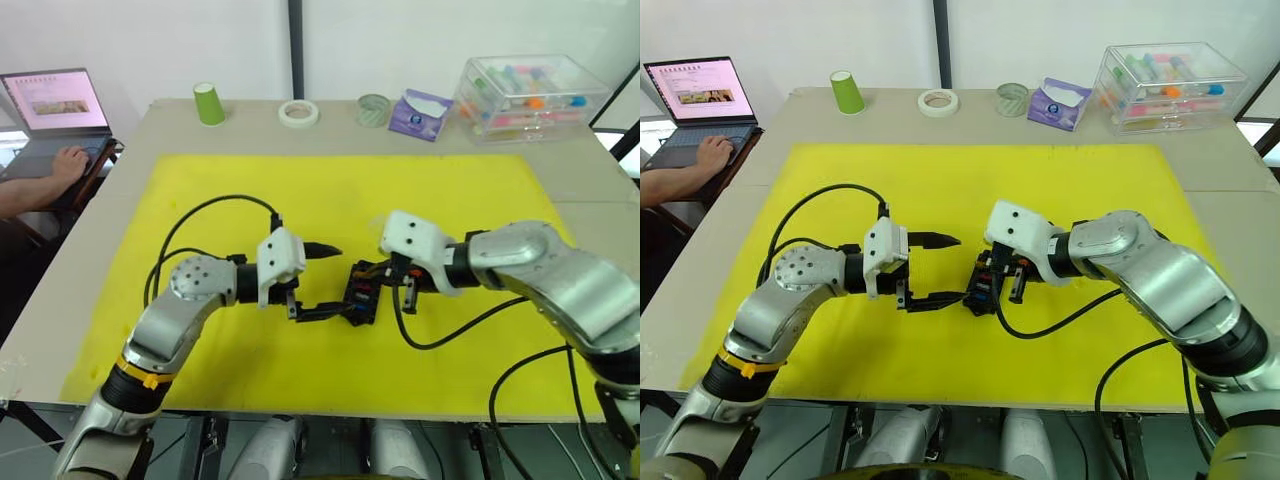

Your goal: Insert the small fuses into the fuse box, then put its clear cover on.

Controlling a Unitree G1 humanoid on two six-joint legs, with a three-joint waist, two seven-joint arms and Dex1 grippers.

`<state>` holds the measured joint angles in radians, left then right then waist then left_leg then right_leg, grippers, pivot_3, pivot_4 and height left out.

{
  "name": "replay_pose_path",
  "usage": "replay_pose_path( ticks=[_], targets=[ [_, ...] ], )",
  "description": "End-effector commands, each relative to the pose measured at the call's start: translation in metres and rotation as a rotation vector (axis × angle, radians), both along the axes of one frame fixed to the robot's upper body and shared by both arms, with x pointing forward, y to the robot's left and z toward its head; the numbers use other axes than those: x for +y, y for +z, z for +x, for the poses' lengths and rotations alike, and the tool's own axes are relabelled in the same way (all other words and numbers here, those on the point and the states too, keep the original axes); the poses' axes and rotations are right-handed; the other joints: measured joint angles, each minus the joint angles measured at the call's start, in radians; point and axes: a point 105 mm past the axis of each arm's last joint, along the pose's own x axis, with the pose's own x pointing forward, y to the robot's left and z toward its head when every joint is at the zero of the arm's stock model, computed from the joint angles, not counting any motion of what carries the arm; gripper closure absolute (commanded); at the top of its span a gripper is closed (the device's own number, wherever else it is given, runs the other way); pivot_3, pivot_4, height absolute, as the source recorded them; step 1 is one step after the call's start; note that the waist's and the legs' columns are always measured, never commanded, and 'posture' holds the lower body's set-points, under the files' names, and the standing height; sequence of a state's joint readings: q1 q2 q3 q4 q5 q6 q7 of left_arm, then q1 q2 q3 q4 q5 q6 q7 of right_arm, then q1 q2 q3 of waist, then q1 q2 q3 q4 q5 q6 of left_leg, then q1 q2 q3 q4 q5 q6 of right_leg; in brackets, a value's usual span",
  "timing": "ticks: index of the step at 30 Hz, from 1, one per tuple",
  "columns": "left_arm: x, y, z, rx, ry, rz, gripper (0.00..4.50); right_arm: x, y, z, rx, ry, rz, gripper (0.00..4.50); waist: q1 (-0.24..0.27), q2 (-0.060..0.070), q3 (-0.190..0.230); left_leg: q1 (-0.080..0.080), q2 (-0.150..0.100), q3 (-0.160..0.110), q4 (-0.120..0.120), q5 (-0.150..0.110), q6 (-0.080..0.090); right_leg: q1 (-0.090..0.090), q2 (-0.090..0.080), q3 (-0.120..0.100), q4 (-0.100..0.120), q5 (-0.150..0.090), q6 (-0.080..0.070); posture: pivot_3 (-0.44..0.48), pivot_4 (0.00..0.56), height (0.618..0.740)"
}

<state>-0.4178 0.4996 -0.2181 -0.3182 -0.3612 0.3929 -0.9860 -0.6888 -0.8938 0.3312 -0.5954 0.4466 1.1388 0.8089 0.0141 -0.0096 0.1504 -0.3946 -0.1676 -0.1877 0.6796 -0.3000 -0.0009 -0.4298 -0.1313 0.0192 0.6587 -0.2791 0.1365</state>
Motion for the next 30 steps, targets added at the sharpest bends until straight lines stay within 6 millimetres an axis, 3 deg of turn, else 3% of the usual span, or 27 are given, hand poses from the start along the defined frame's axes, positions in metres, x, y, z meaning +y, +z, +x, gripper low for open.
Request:
replay_pose_path(
  ticks=[1,19,30],
  targets=[
    [0.0,0.01,-0.004,-0.027,-0.008,-0.013,0.02,-0.001,0.006,0.003,-0.047,-0.001,0.005,4.5,-0.001,0.0,0.0,0.0,0.0,0.0,0.0,0.0,0.0,0.0,0.0,0.0,0.0,0.0,0.0,0.0,0.15,0.74],
    [0.002,0.002,-0.004,0.004,-0.001,0.014,0.02,-0.012,-0.004,0.005,-0.048,-0.036,-0.011,4.5,0.0,0.0,0.0,0.0,0.0,0.0,0.0,0.0,0.0,0.0,0.0,0.0,0.0,0.0,0.0,0.0,0.15,0.74],
    [0.004,0.001,-0.004,0.002,0.002,0.02,0.02,-0.007,0.006,0.001,-0.025,-0.03,0.059,4.5,0.0,0.0,0.0,0.0,0.0,0.0,0.0,0.0,0.0,0.0,0.0,0.0,0.0,0.0,0.0,0.0,0.15,0.74]
  ],
)
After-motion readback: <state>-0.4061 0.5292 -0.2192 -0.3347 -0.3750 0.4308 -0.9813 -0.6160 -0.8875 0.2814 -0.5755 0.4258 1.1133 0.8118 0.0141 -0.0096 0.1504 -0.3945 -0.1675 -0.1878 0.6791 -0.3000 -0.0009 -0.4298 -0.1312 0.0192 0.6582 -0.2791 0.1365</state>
